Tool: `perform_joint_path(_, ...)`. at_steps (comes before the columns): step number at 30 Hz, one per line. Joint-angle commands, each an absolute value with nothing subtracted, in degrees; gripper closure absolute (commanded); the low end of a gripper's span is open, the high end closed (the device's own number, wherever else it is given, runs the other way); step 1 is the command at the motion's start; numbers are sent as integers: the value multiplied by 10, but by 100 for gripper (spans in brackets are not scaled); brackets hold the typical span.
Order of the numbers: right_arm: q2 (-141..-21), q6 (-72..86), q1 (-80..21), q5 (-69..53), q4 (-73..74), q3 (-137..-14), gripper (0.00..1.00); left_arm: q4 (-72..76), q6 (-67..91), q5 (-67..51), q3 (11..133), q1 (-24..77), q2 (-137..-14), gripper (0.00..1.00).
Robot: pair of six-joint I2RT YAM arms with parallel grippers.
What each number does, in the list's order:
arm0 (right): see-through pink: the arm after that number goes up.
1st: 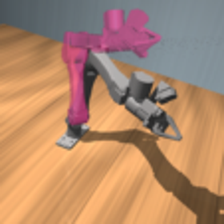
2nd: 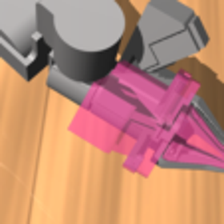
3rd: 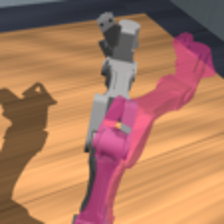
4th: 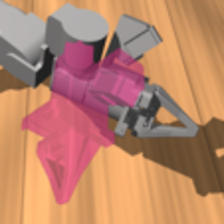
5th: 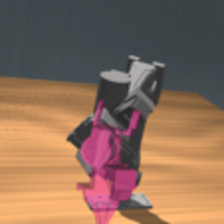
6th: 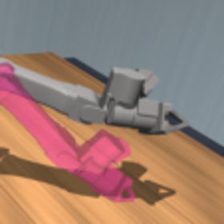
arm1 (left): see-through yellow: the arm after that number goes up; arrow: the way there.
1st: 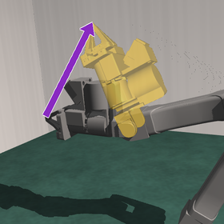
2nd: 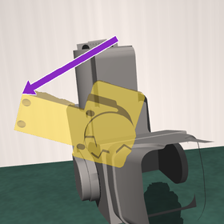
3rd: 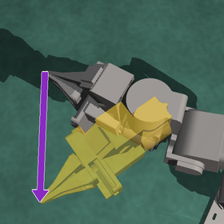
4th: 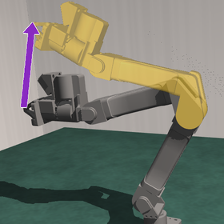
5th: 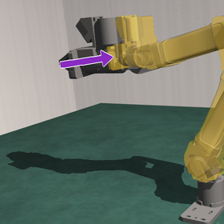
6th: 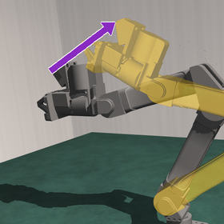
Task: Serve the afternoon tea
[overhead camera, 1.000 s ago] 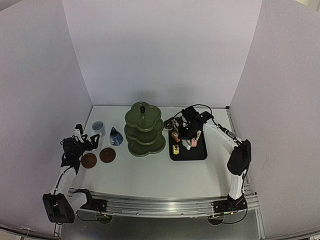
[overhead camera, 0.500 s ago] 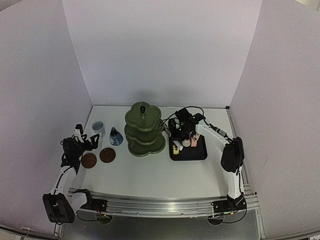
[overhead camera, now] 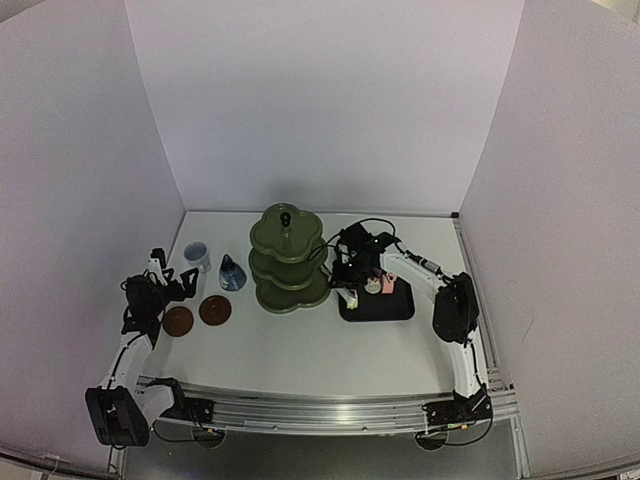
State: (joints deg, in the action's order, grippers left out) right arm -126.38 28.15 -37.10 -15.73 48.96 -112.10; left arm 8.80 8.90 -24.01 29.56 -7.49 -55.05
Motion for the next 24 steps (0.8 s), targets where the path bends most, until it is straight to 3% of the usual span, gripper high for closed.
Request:
perform_joint_path(1, -1272, 288, -371, -170, 470, -1149, 88, 92, 81, -236, 308, -73, -546, 0)
perform_joint_path(5, -1269, 292, -371, -164, 470, -1145, 74, 90, 80, -235, 307, -73, -546, 0)
perform_joint_path(9, -1266, 296, -372, -165, 471, -1147, 70, 90, 80, -236, 307, -74, -547, 0)
perform_joint_path(24, -1211, 309, -372, -169, 470, -1126, 69, 86, 79, -237, 304, -73, -547, 0)
